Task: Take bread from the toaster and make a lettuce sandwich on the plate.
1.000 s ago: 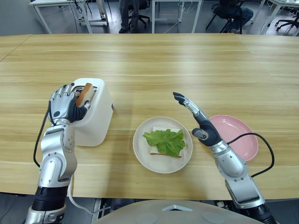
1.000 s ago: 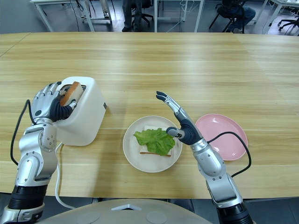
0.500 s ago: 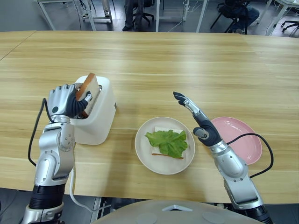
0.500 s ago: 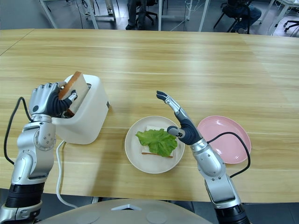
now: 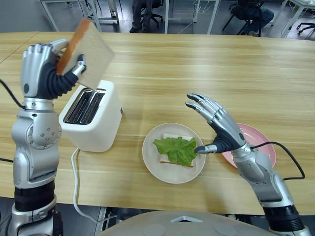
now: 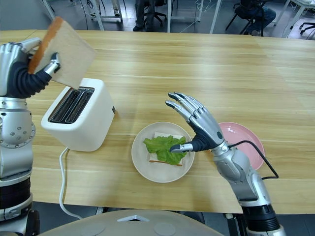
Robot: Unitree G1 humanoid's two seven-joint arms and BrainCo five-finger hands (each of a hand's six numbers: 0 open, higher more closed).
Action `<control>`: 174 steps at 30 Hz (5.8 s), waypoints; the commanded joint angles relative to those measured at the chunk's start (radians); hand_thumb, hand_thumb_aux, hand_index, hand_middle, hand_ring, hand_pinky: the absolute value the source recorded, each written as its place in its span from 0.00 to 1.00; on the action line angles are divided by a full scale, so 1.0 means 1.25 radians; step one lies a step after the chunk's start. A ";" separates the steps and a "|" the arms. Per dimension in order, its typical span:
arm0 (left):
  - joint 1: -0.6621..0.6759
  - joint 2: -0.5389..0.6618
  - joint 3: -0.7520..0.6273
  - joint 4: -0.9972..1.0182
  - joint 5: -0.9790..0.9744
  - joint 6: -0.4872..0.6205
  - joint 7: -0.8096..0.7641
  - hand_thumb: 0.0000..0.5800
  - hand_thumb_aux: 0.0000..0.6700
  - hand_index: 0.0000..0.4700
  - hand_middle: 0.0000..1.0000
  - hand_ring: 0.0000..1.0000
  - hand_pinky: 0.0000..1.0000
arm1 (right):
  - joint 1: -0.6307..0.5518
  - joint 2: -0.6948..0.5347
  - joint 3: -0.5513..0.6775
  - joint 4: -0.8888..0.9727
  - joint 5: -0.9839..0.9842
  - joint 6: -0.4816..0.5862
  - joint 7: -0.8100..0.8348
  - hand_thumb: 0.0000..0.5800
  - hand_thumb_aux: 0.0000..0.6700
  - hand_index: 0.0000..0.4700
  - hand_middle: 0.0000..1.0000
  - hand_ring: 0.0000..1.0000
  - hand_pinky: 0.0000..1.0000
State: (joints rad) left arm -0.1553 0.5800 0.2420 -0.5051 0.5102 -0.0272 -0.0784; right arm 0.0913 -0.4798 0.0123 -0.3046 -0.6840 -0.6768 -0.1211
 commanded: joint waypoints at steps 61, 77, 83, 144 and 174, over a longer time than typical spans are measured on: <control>-0.411 -0.333 -0.524 1.195 -0.177 -0.450 -0.484 1.00 1.00 0.98 1.00 1.00 1.00 | 0.020 -0.127 0.303 0.206 -0.009 0.063 0.432 0.00 0.00 0.00 0.00 0.00 0.00; -0.506 -0.229 -0.584 1.033 0.193 -0.546 0.083 0.00 0.00 0.00 0.87 0.87 0.87 | 0.001 -0.052 0.347 0.270 0.140 0.285 0.564 0.00 0.00 0.00 0.00 0.00 0.00; -0.528 -0.132 -0.504 0.871 0.298 -0.464 0.390 0.00 0.00 0.00 0.00 0.00 0.00 | -0.001 -0.037 0.351 0.262 0.193 0.333 0.586 0.00 0.00 0.00 0.00 0.00 0.00; 0.139 -0.005 -0.622 0.443 0.151 -0.281 -0.339 1.00 1.00 0.98 1.00 1.00 1.00 | 0.034 -0.057 0.345 0.239 0.278 0.428 0.602 1.00 1.00 0.98 1.00 1.00 1.00; -0.156 -0.144 -0.489 0.838 -0.070 -0.383 -0.027 1.00 1.00 0.98 0.97 0.97 0.97 | -0.180 0.142 0.245 0.513 0.482 0.269 0.440 1.00 1.00 0.98 1.00 1.00 1.00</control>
State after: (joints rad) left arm -0.4226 0.3928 -0.4087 0.6757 0.5465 -0.4895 -0.0354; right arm -0.1802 -0.3100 0.3646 0.4309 -0.2627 -0.3735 0.3124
